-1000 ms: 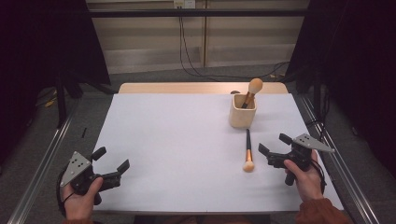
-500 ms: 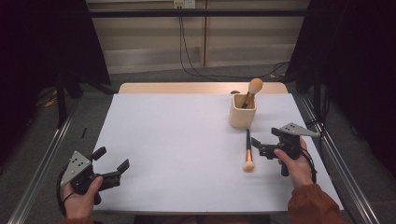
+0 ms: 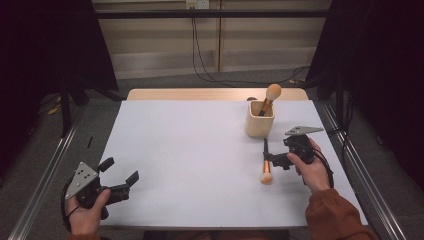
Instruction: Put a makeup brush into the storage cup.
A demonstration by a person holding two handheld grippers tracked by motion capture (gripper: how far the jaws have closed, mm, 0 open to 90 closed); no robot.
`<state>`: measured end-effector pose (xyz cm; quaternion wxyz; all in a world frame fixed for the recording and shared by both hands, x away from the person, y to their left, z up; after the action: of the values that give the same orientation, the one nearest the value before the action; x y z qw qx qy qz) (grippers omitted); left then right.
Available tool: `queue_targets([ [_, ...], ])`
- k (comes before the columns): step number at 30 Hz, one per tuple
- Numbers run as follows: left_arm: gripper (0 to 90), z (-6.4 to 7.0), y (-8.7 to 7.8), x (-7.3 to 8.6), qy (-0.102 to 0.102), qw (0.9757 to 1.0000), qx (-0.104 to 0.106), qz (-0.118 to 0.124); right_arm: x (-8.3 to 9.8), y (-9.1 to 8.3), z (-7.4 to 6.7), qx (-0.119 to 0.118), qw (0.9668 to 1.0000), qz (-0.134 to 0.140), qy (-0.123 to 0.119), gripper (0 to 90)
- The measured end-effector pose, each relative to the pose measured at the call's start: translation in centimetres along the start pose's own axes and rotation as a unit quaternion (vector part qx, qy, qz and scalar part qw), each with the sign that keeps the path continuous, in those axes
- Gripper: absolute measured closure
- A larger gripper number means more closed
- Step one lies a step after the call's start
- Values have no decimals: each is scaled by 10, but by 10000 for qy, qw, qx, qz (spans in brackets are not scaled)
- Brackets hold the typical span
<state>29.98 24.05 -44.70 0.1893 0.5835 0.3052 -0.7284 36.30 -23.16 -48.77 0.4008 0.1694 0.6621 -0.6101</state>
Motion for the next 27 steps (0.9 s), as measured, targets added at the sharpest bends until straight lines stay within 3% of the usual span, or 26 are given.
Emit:
queue_targets([
  [4,37,0,1,1,20,10000,26,-62,3,3,2,-49,9991,-399,142,45],
  [11,37,1,4,0,39,10000,52,-68,3,6,-1,-46,9958,-905,-90,59],
  [16,39,1,4,0,60,9999,54,-76,6,10,-7,-188,9904,-1315,-387,43],
  [21,41,2,5,0,62,9999,57,-78,7,14,-11,-246,9841,-1708,-422,45],
  [27,43,2,4,1,86,9999,55,-104,8,18,-10,-219,9778,-2042,-419,125],
])
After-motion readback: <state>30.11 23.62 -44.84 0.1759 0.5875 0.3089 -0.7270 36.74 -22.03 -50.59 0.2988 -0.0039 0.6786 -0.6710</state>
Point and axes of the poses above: each handheld gripper's, and its own axes: y roughly forward along the jaws, x roughly out of its underside, z roughly to its right, the point moved 8 cm from there along y, roughly forward along the jaws, and after that the axes turned 14 degrees about x, right-handed, at the moved point
